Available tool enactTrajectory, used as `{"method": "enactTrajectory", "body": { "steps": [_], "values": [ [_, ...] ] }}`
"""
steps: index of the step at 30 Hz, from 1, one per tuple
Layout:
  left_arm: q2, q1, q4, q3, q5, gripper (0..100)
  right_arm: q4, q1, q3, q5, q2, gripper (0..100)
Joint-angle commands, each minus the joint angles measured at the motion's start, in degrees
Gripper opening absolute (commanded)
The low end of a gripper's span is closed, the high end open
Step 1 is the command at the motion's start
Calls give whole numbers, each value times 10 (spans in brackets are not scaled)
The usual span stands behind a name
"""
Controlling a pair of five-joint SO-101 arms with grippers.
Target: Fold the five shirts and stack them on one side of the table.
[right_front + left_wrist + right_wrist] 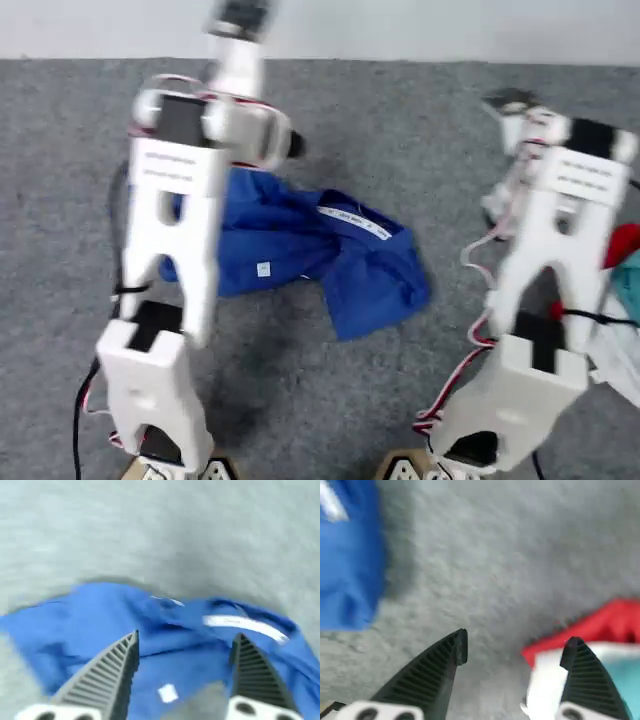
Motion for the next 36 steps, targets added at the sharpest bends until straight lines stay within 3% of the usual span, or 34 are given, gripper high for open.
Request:
{"method": "enactTrajectory", "body": {
  "steps": [1,4,7,15,21,27,29,36],
  "values": [
    [-70,-113,16,0,-7,282,22,-102,-5,-15,-9,373],
    [-108,-210,16,69,-20,282,9,-189,-5,-13,-9,395],
    [-158,-283,16,162,-97,282,-54,-254,-6,-1,-7,395],
    [-321,-380,15,382,-207,282,-129,-375,-52,17,69,394],
    [-407,-421,15,494,-208,282,-130,-379,-167,18,226,370],
    [-470,-422,15,561,-208,282,-110,-356,-385,15,390,0],
    [-485,-421,14,575,-208,282,-79,-347,-462,15,432,43],
    [-498,-421,13,640,-207,282,27,-335,-658,15,478,9]
  ]
}}
